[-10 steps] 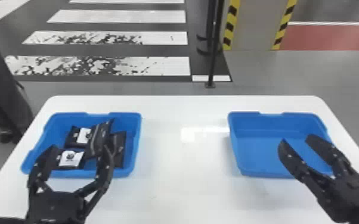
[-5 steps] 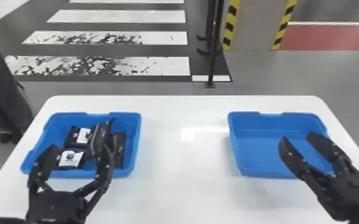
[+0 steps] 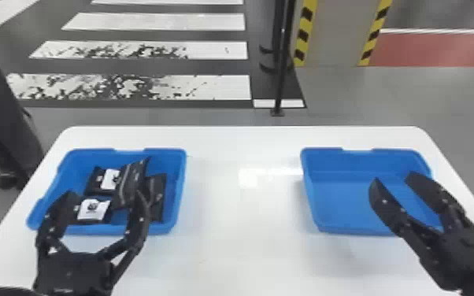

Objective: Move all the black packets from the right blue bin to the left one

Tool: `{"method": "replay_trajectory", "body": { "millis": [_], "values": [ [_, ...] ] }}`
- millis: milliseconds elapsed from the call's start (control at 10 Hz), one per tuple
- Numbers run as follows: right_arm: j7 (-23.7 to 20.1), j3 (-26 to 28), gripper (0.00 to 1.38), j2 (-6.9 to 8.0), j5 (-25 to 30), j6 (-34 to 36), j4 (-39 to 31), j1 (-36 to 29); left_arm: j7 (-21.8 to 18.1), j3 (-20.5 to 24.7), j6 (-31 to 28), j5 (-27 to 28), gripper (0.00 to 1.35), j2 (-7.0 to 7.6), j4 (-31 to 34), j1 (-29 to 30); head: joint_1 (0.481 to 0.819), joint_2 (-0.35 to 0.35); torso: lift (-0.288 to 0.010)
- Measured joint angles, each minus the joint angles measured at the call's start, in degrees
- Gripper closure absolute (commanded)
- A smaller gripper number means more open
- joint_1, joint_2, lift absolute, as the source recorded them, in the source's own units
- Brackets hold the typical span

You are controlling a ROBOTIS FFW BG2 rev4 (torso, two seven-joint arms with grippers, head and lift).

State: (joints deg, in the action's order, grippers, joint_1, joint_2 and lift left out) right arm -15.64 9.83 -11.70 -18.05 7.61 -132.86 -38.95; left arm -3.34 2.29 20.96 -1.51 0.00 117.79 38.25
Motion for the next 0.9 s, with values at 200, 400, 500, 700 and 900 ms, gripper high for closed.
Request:
{"method": "replay_trajectory", "body": {
  "millis": [200, 400, 500, 700, 900],
  "values": [
    [0.0, 0.0, 0.51, 0.01, 0.0, -0.3, 0.0, 0.0, 0.0, 0.0, 0.0, 0.0, 0.09, 0.0, 0.0, 0.0, 0.695, -0.001, -0.14],
    [0.1, 0.0, 0.51, 0.04, -0.1, -0.5, 0.0, 0.0, 0.0, 0.0, 0.0, 0.0, 0.09, 0.0, 0.0, 0.0, 0.695, -0.001, -0.14],
    [0.1, 0.0, 0.51, 0.07, -0.3, -0.7, 0.0, 0.0, 0.0, 0.0, 0.0, 0.0, 0.09, 0.0, 0.0, -0.1, 0.695, -0.002, -0.14],
    [0.1, 0.0, 0.51, 0.22, -0.7, -1.1, 0.2, 0.0, 0.0, -0.1, 0.0, 0.0, 0.09, 0.0, 0.0, -0.2, 0.695, -0.002, -0.14],
    [0.1, 0.0, 0.51, 0.27, -0.7, -1.1, 0.3, 0.0, 0.0, -0.1, 0.0, 0.0, 0.09, 0.0, 0.0, -0.2, 0.695, -0.004, -0.14]
  ]
}}
